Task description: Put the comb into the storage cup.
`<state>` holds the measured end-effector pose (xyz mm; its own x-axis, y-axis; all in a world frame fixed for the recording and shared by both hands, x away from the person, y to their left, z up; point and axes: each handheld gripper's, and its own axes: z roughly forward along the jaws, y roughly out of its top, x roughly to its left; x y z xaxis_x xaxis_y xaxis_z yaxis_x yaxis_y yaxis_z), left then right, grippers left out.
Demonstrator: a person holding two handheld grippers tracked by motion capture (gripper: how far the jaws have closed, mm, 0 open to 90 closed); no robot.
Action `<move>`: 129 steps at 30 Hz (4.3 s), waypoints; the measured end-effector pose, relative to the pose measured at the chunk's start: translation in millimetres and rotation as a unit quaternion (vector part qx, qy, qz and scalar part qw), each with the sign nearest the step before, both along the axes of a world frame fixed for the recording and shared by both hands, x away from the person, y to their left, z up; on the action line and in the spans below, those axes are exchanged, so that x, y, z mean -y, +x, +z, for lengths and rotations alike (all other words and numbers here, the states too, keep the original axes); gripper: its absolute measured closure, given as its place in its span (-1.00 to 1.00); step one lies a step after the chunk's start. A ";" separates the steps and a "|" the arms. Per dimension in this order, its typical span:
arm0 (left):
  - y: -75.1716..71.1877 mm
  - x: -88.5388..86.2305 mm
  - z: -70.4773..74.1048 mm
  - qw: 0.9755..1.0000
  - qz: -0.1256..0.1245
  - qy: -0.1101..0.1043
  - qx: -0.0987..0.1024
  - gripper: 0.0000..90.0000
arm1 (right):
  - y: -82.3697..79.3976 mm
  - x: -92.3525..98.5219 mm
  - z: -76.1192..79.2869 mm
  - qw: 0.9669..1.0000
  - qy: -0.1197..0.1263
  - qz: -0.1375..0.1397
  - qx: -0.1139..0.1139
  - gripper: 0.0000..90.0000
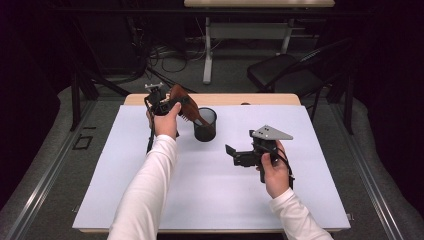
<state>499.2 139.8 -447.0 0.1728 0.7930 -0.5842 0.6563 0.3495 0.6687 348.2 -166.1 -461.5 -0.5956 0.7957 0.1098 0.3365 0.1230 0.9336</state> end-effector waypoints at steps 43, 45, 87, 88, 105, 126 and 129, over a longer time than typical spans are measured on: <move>4.7 -13.3 -13.7 0.999 -0.004 -0.032 -0.006 -0.02 | -0.5 -1.9 -1.2 1.000 -0.005 0.003 -0.004 -1.00; 4.6 -12.8 -13.8 0.999 0.000 -0.039 -0.008 -0.02 | -0.5 -2.1 -1.3 1.000 -0.005 0.003 -0.003 -1.00; 1.0 -18.4 -4.3 0.999 0.023 -0.025 0.041 -0.32 | 0.1 -3.0 -2.6 1.000 -0.008 0.002 -0.004 -1.00; 0.9 -18.2 -4.0 0.999 0.024 -0.023 0.042 -0.32 | 0.1 -3.0 -2.6 1.000 -0.008 0.002 -0.004 -1.00; 0.2 -20.7 -2.9 0.998 0.030 -0.020 0.045 -0.35 | 0.2 -2.7 -2.7 1.000 -0.009 0.001 -0.004 -1.00; 0.1 -18.9 -3.3 0.999 0.029 -0.033 0.030 -0.99 | 0.1 -4.0 -3.6 1.000 -0.010 0.003 -0.005 -1.00; -0.1 -19.6 -3.3 0.999 0.030 -0.031 0.028 -0.99 | 0.1 -4.0 -3.7 1.000 -0.012 0.004 -0.005 -1.00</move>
